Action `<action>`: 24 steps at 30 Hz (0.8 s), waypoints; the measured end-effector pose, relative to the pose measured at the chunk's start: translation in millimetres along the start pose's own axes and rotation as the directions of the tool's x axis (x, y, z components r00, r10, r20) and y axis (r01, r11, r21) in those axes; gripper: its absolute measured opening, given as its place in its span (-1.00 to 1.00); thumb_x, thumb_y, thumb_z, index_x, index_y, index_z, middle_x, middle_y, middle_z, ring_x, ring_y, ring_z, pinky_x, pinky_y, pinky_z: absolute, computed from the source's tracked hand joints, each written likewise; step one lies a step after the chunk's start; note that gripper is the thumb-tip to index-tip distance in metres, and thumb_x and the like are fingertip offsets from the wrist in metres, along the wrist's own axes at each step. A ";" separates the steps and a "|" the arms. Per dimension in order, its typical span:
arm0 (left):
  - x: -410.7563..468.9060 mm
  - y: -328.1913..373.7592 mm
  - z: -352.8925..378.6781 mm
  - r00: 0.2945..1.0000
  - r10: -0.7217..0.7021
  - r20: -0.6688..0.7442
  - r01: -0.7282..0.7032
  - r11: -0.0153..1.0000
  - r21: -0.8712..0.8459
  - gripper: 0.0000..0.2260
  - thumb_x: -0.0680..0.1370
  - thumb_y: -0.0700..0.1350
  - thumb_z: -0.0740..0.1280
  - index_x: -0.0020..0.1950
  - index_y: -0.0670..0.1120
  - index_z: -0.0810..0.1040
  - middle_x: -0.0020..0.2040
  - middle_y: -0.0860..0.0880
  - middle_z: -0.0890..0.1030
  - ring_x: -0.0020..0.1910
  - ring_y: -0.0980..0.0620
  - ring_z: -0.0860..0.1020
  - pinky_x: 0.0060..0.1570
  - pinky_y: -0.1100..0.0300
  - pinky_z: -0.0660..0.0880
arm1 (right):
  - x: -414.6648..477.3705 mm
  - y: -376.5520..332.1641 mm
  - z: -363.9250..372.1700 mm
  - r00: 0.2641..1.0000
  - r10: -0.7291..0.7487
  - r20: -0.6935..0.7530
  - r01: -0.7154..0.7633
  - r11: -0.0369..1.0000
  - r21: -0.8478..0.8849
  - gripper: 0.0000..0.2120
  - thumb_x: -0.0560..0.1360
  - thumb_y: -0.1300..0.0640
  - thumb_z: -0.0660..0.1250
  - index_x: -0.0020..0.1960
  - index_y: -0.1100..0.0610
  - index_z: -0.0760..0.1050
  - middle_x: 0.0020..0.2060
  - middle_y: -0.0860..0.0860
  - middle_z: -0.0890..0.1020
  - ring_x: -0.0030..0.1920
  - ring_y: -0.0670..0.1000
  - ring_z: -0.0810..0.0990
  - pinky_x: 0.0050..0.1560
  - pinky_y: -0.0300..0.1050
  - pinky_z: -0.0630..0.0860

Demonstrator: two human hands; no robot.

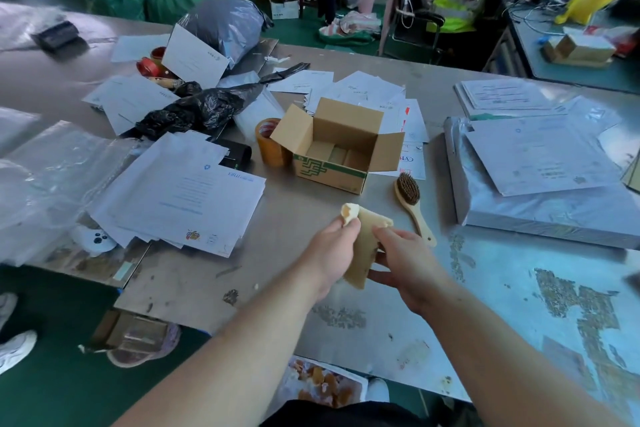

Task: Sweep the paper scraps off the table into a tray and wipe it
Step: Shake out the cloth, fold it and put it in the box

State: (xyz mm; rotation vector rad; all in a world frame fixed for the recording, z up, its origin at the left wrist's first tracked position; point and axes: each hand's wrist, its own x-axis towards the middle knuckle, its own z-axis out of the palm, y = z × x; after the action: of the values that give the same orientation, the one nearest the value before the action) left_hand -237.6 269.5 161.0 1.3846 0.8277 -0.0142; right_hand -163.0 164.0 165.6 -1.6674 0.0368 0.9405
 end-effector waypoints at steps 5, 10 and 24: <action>-0.1 4.1 13.7 1.000 0.009 0.024 -0.012 0.995 0.097 -0.71 0.74 0.11 0.10 0.31 0.11 0.57 0.11 0.03 0.67 0.03 0.18 0.61 0.01 0.32 0.50 | 2.7 -1.1 3.2 0.999 -0.033 0.014 0.034 0.997 -0.066 -0.70 0.67 0.12 0.17 0.04 0.17 0.66 0.04 0.25 0.68 -0.02 0.07 0.67 -0.12 -0.08 0.67; 8.7 2.9 19.6 0.999 -0.048 0.003 0.048 0.997 0.064 -0.50 0.71 0.25 0.02 0.28 0.04 0.65 0.14 -0.02 0.70 0.11 0.07 0.64 0.12 0.20 0.56 | 10.3 -8.1 -3.5 1.000 -0.025 0.010 0.026 0.998 -0.053 -0.69 0.68 0.13 0.17 0.00 0.24 0.64 -0.08 0.18 0.73 -0.13 0.06 0.72 -0.13 -0.03 0.68; 30.8 1.0 6.0 0.965 -0.119 -0.233 0.084 0.985 -0.153 -0.70 0.71 0.02 0.19 0.13 -0.11 0.66 0.04 -0.06 0.66 -0.09 0.03 0.59 -0.26 0.25 0.47 | 20.8 -21.1 -16.7 0.989 -0.113 -0.097 0.060 0.897 -0.438 -0.78 0.51 0.05 0.19 -0.28 0.08 0.28 -0.39 0.02 0.26 -0.34 0.04 0.29 -0.01 0.06 0.16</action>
State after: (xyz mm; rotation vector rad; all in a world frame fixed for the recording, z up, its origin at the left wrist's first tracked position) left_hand -211.7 278.4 145.6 1.2232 1.0826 0.1344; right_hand -129.4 166.3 170.6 -2.1208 -0.1786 0.8161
